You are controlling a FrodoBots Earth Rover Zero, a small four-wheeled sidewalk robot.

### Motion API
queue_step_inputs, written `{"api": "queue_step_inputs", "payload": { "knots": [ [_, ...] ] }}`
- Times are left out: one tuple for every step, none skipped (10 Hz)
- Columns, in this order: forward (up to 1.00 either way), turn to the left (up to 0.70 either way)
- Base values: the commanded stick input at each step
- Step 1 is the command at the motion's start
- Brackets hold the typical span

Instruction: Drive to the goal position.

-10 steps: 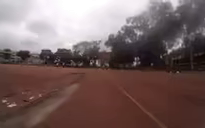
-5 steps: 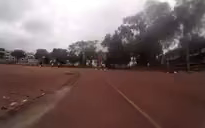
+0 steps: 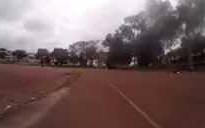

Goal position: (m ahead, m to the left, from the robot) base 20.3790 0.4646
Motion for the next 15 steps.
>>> {"api": "queue_step_inputs", "payload": {
  "knots": [
    [0.7,0.11],
    [0.7,0.02],
    [0.7,0.01],
    [0.7,0.0],
    [0.7,0.0],
    [0.7,0.0],
    [0.7,0.0],
    [0.7,0.0],
    [0.7,0.0],
    [0.7,0.0],
    [0.7,0.01],
    [0.7,0.03],
    [0.7,-0.11],
    [0.7,-0.27],
    [0.7,-0.31]
  ]
}}
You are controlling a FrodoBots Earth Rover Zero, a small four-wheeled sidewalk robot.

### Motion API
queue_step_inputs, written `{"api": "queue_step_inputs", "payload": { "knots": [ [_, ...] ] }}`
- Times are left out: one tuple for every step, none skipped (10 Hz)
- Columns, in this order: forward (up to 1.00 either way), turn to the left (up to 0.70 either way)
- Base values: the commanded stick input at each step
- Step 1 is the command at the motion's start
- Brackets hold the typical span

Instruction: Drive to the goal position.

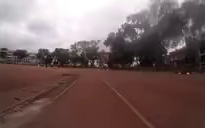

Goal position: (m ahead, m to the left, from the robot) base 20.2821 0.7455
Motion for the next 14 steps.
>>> {"api": "queue_step_inputs", "payload": {
  "knots": [
    [0.7,-0.24],
    [0.7,0.08],
    [0.7,0.07],
    [0.7,0.0],
    [0.7,0.0],
    [0.7,0.0],
    [0.7,0.0],
    [0.7,0.0],
    [0.7,0.05],
    [0.7,0.11],
    [0.7,0.1],
    [0.7,0.02],
    [0.7,0.0],
    [0.7,0.0]
  ]
}}
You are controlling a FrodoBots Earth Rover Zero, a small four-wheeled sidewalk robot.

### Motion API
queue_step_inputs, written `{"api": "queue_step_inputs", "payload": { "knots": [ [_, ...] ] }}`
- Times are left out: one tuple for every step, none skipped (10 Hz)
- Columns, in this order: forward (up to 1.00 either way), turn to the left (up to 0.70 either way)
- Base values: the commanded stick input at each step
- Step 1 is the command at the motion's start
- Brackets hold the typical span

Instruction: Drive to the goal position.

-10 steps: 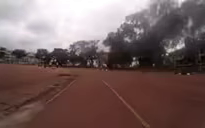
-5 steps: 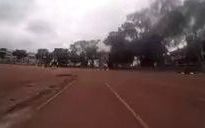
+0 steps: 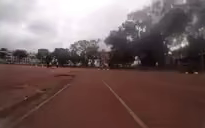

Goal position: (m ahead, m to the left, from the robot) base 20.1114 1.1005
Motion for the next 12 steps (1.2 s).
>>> {"api": "queue_step_inputs", "payload": {
  "knots": [
    [0.7,0.0],
    [0.7,0.0],
    [0.7,0.0],
    [0.7,0.0],
    [0.7,0.0],
    [0.7,0.0],
    [0.7,0.0],
    [0.7,0.0],
    [0.7,0.0],
    [0.7,0.0],
    [0.7,0.06],
    [0.7,0.01]
  ]
}}
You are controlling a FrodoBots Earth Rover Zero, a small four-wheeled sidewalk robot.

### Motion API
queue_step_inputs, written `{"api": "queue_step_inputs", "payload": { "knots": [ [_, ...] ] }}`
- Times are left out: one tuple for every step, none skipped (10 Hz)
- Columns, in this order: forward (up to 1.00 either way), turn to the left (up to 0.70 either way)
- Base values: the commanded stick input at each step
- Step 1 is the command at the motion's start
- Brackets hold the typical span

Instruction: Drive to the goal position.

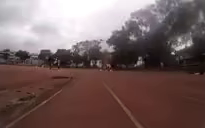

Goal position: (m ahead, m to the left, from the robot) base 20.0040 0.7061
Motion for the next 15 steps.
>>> {"api": "queue_step_inputs", "payload": {
  "knots": [
    [0.7,0.0],
    [0.7,0.0],
    [0.7,0.0],
    [0.7,0.0],
    [0.7,0.0],
    [0.7,0.0],
    [0.7,0.0],
    [0.7,0.0],
    [0.7,0.0],
    [0.7,0.0],
    [0.7,0.0],
    [0.7,0.0],
    [0.7,0.0],
    [0.7,0.0],
    [0.7,0.0]
  ]
}}
